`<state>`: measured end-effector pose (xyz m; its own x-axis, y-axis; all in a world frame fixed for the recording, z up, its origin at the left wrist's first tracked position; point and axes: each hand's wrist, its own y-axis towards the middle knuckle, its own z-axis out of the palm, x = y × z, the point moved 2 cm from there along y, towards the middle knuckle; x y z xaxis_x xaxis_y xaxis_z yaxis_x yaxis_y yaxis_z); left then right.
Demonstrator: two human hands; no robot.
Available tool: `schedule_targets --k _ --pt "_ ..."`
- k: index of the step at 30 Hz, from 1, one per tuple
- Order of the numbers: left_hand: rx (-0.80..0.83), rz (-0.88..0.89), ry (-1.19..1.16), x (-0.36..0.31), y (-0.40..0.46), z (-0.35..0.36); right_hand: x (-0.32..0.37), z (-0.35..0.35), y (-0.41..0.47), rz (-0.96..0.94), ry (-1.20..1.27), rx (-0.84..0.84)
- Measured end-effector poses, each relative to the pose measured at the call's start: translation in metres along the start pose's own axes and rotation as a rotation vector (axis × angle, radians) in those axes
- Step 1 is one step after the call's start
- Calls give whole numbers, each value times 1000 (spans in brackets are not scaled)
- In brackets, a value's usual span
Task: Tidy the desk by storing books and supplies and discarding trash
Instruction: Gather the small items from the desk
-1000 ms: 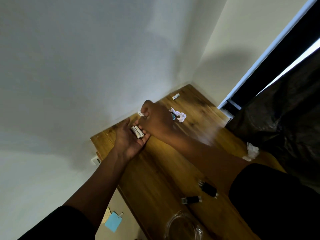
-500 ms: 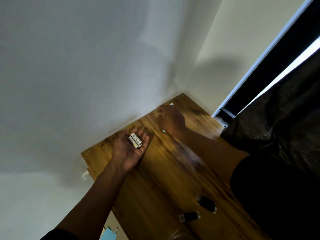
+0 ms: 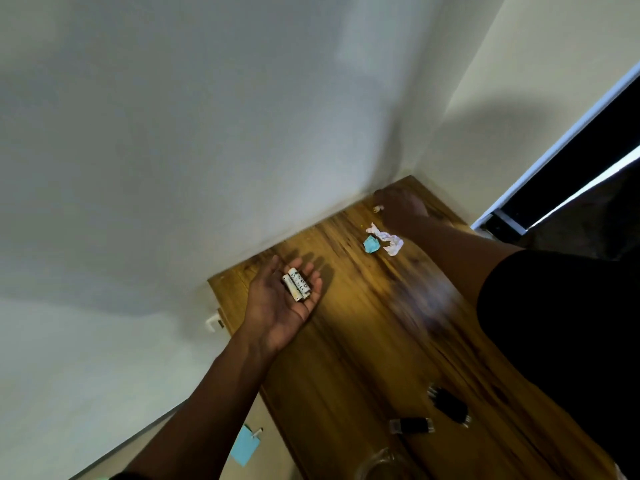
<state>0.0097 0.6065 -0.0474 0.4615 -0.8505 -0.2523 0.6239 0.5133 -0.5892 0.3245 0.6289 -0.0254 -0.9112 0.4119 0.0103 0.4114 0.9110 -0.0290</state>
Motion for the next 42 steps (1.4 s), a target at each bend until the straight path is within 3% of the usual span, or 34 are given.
schedule_targets --k 3,8,14,18,28,37,42 --pt "18 -5 -19 0 -5 -6 -1 -2 -9 19 -51 -42" --pt "61 -11 -25 5 -16 -6 25 -15 -40 62 99 -173" --pt "110 -21 2 18 -35 -4 89 -52 -118 -1 566 -276" --pt "155 -11 33 34 -55 -5 119 -59 -179 -65 756 -162" --pt "179 41 91 87 -146 -21 158 -60 -315 -190 651 -95" --pt "111 107 2 138 -234 -67 164 -64 -424 -192 752 -154" --pt "94 137 -28 151 -278 -119 191 -49 -473 -179 854 -79"
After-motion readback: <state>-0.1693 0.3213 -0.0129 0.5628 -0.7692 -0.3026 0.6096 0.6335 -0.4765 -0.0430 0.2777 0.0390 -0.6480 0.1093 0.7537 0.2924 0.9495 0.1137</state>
